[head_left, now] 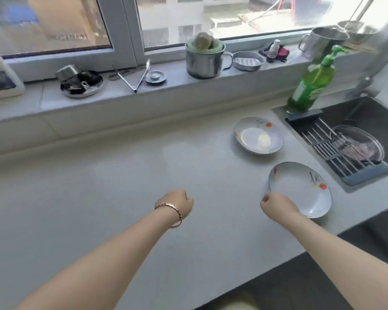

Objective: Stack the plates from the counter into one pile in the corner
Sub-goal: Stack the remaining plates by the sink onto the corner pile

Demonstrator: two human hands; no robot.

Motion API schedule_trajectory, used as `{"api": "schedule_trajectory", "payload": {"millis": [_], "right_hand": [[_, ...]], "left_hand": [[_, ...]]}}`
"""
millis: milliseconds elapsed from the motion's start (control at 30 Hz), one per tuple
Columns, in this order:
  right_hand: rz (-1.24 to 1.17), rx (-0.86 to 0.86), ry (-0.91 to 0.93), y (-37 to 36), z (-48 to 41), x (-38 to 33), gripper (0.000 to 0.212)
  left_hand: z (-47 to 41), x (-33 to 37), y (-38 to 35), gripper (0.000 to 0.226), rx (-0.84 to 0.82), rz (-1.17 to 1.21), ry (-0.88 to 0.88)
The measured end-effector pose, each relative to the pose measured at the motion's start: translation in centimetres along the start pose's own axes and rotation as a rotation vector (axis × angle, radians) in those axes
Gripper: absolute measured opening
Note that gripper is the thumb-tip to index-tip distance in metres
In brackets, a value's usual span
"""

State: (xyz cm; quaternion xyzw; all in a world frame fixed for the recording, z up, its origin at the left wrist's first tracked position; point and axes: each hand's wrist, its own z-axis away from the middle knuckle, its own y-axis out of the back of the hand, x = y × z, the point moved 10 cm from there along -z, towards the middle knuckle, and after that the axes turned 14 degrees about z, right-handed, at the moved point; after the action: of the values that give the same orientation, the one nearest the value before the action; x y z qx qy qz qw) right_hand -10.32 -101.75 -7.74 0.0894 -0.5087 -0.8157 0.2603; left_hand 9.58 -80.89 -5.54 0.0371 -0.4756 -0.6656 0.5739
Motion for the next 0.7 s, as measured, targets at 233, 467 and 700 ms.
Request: {"api": "schedule_trajectory", "payload": {"millis": [233, 467, 700], "right_hand": [[0.005, 0.024, -0.321, 1.2, -7.0, 15.3, 0.041], [-0.202, -0.154, -0.430, -2.7, -10.6, 19.7, 0.039], [-0.456, 0.033, -0.290, -1.3, -11.0, 19.5, 0.040]], "left_hand": [[-5.9, 6.1, -4.8, 0.035, 0.037, 0.059, 0.082], [-7.9, 6.2, -6.1, 0.033, 0.068, 0.142, 0.158], [-8.5, 3.7, -5.6, 0.030, 0.081, 0.207, 0.222]]}}
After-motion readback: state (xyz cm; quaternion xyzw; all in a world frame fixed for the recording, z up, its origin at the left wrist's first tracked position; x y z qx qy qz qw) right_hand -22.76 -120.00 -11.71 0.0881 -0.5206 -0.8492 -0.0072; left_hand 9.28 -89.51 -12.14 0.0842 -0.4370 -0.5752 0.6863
